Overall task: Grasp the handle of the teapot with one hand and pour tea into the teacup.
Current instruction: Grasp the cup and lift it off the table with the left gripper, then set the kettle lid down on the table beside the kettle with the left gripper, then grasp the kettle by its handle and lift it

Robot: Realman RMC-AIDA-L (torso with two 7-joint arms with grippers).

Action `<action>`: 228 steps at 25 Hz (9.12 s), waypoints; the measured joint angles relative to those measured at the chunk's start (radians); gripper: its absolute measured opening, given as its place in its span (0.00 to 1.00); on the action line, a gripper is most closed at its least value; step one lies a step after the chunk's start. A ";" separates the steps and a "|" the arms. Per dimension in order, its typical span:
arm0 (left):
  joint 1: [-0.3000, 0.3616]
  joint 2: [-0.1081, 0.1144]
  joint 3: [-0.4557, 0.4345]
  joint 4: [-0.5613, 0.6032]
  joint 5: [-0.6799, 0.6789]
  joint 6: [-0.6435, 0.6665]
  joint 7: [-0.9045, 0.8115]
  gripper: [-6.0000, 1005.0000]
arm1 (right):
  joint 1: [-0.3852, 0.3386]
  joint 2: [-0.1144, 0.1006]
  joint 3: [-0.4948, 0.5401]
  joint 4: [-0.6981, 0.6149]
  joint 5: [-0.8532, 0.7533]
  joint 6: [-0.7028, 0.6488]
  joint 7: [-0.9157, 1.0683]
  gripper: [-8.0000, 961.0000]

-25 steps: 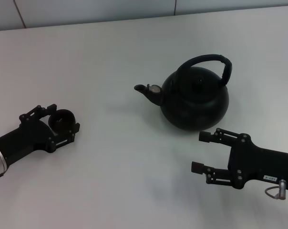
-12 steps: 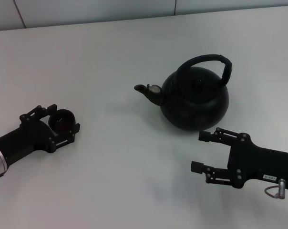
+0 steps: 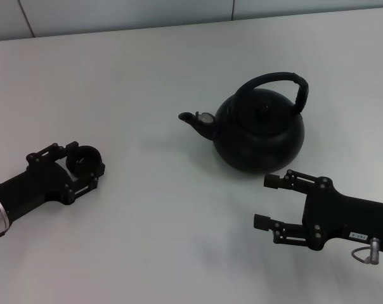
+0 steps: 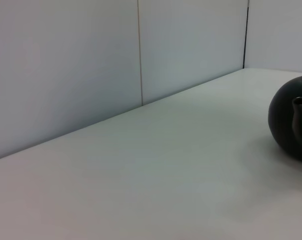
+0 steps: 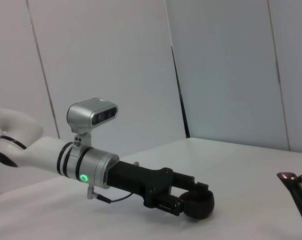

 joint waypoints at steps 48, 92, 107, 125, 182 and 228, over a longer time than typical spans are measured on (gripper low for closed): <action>-0.184 -0.006 0.043 -0.229 -0.004 -0.073 0.129 0.70 | -0.004 0.003 -0.004 0.011 0.000 -0.001 -0.001 0.82; -0.094 0.004 0.017 -0.167 -0.007 0.130 0.144 0.81 | 0.000 0.002 0.000 0.022 0.000 0.002 0.000 0.82; 0.182 0.037 0.026 0.113 0.000 0.416 0.078 0.81 | -0.009 0.000 0.000 0.020 0.000 0.005 0.000 0.82; 0.181 0.067 0.032 0.117 0.100 0.440 0.076 0.81 | -0.012 0.003 0.002 0.029 0.000 0.028 0.000 0.82; 0.177 0.057 0.017 0.120 0.099 0.438 0.051 0.81 | -0.010 0.009 0.066 0.531 0.779 0.288 -0.683 0.82; 0.169 0.051 -0.009 0.121 0.096 0.432 0.065 0.81 | 0.049 0.008 0.087 0.494 0.774 0.349 -0.684 0.49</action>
